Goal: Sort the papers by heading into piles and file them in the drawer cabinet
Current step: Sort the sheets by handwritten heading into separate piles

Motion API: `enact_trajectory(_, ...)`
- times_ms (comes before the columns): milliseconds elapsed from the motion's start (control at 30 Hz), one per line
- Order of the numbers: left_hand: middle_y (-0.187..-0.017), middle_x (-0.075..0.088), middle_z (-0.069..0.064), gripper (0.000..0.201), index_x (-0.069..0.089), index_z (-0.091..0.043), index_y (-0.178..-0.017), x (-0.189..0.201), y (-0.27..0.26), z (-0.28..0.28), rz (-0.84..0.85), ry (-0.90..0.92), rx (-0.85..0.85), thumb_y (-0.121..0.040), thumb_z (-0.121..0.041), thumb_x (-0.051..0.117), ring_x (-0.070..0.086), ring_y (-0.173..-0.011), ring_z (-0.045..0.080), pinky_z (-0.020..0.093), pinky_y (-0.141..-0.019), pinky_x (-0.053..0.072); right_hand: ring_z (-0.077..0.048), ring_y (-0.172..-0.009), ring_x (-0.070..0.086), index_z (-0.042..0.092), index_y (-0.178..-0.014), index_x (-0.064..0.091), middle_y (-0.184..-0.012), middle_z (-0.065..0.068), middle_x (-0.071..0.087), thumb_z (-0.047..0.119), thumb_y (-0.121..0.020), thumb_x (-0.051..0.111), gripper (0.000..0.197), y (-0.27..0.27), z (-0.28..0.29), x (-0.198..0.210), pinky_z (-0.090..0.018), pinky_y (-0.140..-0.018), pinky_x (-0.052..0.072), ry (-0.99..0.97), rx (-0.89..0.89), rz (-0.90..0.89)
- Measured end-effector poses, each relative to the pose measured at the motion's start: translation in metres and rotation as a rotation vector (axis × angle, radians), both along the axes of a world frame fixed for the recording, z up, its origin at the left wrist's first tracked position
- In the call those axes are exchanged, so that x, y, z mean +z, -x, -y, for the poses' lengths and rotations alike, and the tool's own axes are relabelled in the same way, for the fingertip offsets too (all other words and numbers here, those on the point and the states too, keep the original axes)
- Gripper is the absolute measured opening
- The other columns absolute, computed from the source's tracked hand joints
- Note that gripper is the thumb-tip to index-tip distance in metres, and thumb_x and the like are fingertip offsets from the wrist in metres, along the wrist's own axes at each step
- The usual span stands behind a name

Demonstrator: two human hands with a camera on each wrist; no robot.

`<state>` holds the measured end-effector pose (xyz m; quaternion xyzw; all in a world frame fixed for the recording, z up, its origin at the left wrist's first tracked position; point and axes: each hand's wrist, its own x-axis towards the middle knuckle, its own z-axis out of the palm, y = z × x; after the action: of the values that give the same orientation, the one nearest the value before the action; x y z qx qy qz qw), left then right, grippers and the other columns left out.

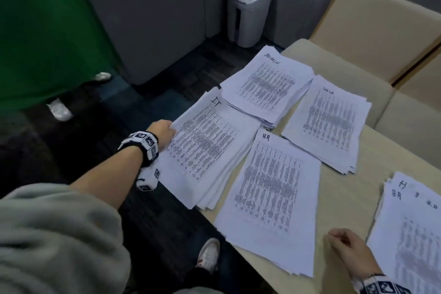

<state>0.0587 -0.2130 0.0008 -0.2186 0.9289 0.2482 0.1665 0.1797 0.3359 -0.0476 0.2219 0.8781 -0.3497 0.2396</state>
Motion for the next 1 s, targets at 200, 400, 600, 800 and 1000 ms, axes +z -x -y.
enact_trajectory(200, -0.125, 0.048, 0.018, 0.045, 0.046, -0.004, -0.122, -0.014, 0.015, -0.024, -0.003, 0.347, 0.041, -0.083, -0.019, 0.065, 0.049, -0.115, 0.035, 0.047, -0.096, 0.042, -0.024, -0.093, 0.063, 0.018, -0.087, 0.068, -0.098, -0.003, 0.070, 0.016, -0.089, 0.070, 0.003, -0.012, 0.013, 0.002, -0.038, -0.090, 0.046, -0.020, -0.037, -0.010)
enact_trajectory(400, -0.114, 0.054, 0.009, 0.021, 0.055, -0.013, -0.109, 0.011, 0.045, -0.116, -0.275, 0.111, -0.259, -0.089, -0.018, 0.054, 0.055, -0.103, 0.030, 0.043, -0.090, 0.046, -0.023, -0.093, 0.063, 0.014, -0.091, 0.070, -0.094, -0.004, 0.071, 0.016, -0.090, 0.070, 0.003, -0.015, 0.005, 0.024, -0.038, -0.086, 0.046, 0.093, -0.210, -0.167)
enact_trajectory(600, -0.092, 0.066, 0.005, 0.014, 0.066, -0.013, -0.093, 0.024, 0.037, -0.268, -0.239, -0.276, -0.519, -0.089, -0.011, 0.053, 0.062, -0.089, 0.026, 0.034, -0.078, 0.052, -0.032, -0.087, 0.067, 0.019, -0.093, 0.066, -0.098, -0.016, 0.070, 0.008, -0.095, 0.063, 0.011, -0.033, -0.049, 0.034, -0.049, -0.088, 0.053, 0.123, -0.433, -0.339)
enact_trajectory(800, -0.096, 0.068, 0.004, 0.006, 0.064, -0.018, -0.091, 0.003, 0.004, -0.421, -0.080, -0.423, -0.666, -0.089, -0.016, 0.058, 0.063, -0.088, 0.021, 0.025, -0.075, 0.047, -0.035, -0.088, 0.065, 0.010, -0.082, 0.066, -0.084, -0.013, 0.068, 0.002, -0.092, 0.063, 0.013, -0.072, -0.136, 0.037, -0.038, -0.082, 0.049, 0.073, -0.613, -0.337)
enact_trajectory(1000, -0.115, 0.064, 0.009, 0.029, 0.057, -0.007, -0.116, -0.017, -0.027, -0.539, 0.058, -0.329, -0.624, -0.093, -0.025, 0.056, 0.060, -0.101, 0.026, 0.031, -0.084, 0.047, -0.028, -0.098, 0.064, 0.015, -0.097, 0.066, -0.098, -0.005, 0.069, 0.020, -0.090, 0.070, 0.010, -0.076, -0.217, 0.030, -0.035, -0.088, 0.048, -0.026, -0.691, -0.266)
